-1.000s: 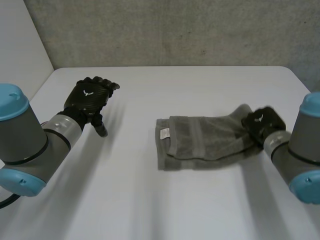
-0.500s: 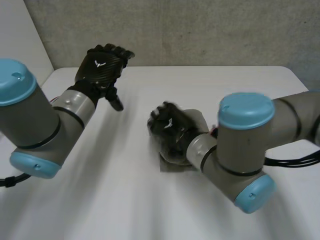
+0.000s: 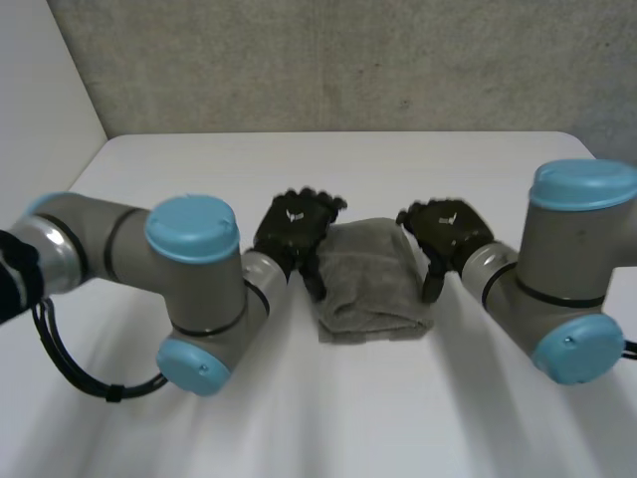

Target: Fold the towel.

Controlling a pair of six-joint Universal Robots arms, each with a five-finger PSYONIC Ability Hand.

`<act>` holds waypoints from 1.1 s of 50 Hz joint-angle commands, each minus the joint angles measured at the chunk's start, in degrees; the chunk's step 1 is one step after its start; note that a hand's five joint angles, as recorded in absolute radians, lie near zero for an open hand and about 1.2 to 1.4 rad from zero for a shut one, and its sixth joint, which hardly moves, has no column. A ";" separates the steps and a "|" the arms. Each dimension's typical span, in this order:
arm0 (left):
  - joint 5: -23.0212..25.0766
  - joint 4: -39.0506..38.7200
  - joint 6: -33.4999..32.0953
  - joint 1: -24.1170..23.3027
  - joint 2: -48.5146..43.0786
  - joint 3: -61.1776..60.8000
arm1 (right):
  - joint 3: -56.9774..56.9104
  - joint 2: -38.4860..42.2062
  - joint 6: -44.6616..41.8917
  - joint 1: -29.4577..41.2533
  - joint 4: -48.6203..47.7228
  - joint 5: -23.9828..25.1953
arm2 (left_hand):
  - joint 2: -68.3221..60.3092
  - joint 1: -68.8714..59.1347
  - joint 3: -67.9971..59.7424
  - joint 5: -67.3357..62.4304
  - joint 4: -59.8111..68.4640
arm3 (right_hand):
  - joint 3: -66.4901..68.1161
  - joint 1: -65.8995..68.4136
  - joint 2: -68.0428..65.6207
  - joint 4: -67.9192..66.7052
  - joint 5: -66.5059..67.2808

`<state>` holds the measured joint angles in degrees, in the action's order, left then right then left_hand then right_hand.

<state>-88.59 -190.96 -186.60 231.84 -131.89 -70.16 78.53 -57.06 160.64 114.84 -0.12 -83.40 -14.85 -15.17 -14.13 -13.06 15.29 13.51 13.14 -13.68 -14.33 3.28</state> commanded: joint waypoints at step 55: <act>-10.11 26.51 4.31 11.00 28.18 7.84 | -9.09 -20.55 10.48 -5.51 4.16 -9.86 | 4.63 4.96 3.91 12.85 -5.08 | -3.51 -3.14 3.68 4.33 -3.28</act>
<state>-98.77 -164.16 -182.38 243.03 -104.09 -62.21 69.43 -77.60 171.03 108.92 3.90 -94.05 -14.52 -14.95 -13.82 -12.54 15.29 13.51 11.79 -13.68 -14.33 3.28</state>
